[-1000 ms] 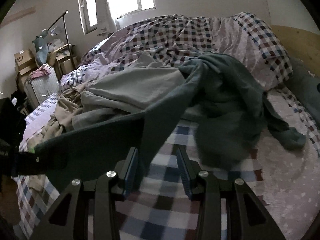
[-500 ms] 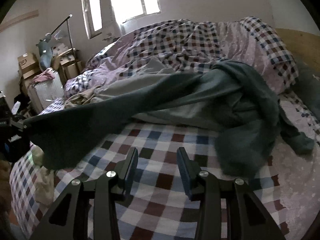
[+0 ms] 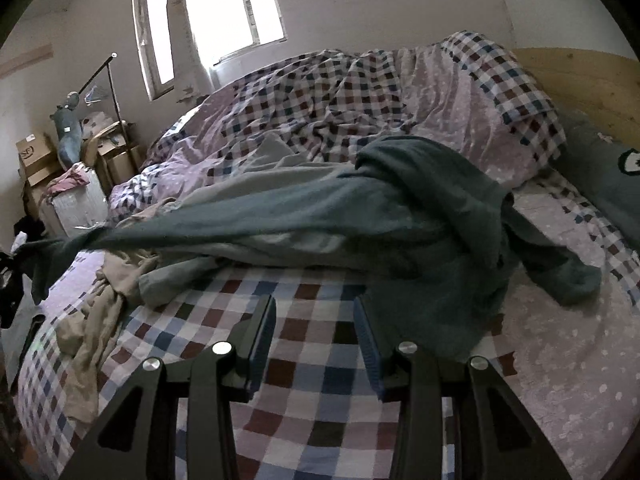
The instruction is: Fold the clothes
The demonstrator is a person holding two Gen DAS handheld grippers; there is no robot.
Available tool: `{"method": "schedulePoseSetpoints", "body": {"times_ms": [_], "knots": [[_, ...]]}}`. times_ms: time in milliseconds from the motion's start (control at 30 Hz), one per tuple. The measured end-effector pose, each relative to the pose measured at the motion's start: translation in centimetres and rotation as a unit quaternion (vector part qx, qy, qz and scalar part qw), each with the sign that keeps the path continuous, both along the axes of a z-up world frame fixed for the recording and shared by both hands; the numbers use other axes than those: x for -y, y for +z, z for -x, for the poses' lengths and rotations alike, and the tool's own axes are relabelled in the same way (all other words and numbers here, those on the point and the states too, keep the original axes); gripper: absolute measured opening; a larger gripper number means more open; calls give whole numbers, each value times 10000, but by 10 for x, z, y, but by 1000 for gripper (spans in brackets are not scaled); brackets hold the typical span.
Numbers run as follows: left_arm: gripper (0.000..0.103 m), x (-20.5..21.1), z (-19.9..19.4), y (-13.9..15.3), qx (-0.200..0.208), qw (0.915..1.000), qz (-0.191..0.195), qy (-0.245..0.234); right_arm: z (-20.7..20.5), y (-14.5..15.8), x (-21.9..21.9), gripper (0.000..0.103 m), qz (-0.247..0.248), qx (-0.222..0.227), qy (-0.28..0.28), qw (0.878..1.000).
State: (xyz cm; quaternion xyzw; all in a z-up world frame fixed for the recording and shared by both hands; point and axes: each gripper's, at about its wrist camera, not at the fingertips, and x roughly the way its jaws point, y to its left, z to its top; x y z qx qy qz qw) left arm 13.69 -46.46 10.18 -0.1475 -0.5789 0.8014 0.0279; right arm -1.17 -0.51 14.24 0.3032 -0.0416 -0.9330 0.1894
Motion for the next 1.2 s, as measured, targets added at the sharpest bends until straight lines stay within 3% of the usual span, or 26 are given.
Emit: {"method": "schedulePoseSetpoints", "body": {"times_ms": [233,300,367,400,467,700,833,1000,1100,1133,1200], "knots": [[3,30,6,-51,1279,9908,-286,337,-5,-9,16,44,-164,166,325,9992],[18,33,6,-52,1426,9887,-229,405,-6,-11,18,45,-196,206,379,9989],[66,39,1,-50,1481,9873,-81,575,-8,-11,20,45,-211,226,414,9987],[73,42,-3,-48,1491,9867,-37,643,-9,-11,21,46,-217,229,431,9986],[73,49,-11,-45,1500,9859,3,744,-11,-10,24,46,-249,228,469,9983],[73,23,-2,-52,1921,9805,38,-404,-18,-9,34,47,-366,203,600,9973],[72,6,3,-54,1993,9778,-12,-649,-22,-9,35,48,-354,175,620,9973],[23,5,12,-57,1904,9802,-223,-500,-24,-14,39,49,-379,211,682,9967],[11,6,14,-59,1863,9813,-280,-406,-24,-16,42,49,-389,236,739,9962],[3,5,13,-57,1815,9823,-293,-369,-25,-16,43,49,-395,237,765,9960],[2,5,9,-51,1693,9847,-294,-291,-26,-17,45,49,-396,241,805,9957]]}}
